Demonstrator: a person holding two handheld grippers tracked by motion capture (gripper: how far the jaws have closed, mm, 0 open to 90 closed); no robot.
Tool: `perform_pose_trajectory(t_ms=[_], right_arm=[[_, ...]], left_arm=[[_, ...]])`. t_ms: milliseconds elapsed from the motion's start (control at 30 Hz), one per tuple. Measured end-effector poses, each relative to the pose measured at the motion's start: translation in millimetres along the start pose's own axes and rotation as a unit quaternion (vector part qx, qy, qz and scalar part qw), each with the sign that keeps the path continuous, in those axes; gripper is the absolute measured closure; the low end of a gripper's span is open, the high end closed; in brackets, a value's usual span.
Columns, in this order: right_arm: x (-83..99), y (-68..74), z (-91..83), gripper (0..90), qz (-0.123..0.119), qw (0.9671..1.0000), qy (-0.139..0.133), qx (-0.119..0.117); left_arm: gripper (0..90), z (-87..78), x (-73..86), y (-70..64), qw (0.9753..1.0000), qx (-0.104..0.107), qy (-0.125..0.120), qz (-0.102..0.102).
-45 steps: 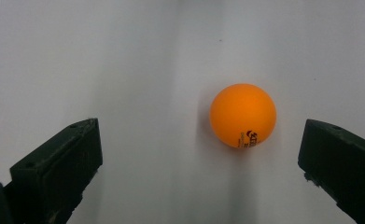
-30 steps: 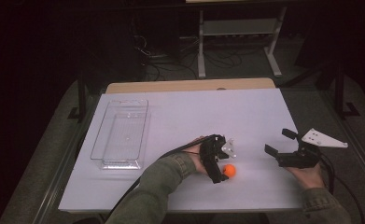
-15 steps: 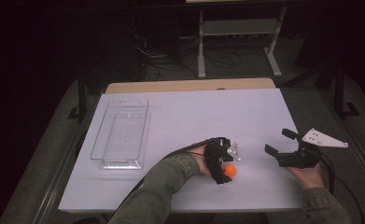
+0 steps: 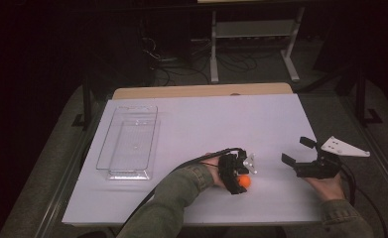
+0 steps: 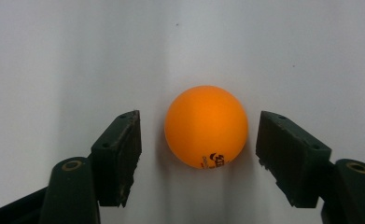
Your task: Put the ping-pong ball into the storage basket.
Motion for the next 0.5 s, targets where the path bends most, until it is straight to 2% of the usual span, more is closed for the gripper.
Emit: perform_pose_trajectory(t_ms=[333,500], right_arm=[[0.6,-0.2,-0.2,0.0,-0.001,1.0,0.003,0.002],[0.7,0.1,-0.5,0.0,-0.002,1.0,0.004,0.002]], left_arm=[[41.6,-0.4,-0.3,-1.8,0.9999,0.009,0.002,0.005],[49.6,-1.4,-0.2,-1.1,0.9999,0.015,-0.001,0.003]])
Point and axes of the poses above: each handheld gripper's, and its own axes: z roughly forward along the jaws, x roughly out of its underside, y roughly to its left, the point moved 7 cm from there along z, roughly forward along the jaws, and after that the axes turned 9 degrees about -z, right-handed, at the moved point
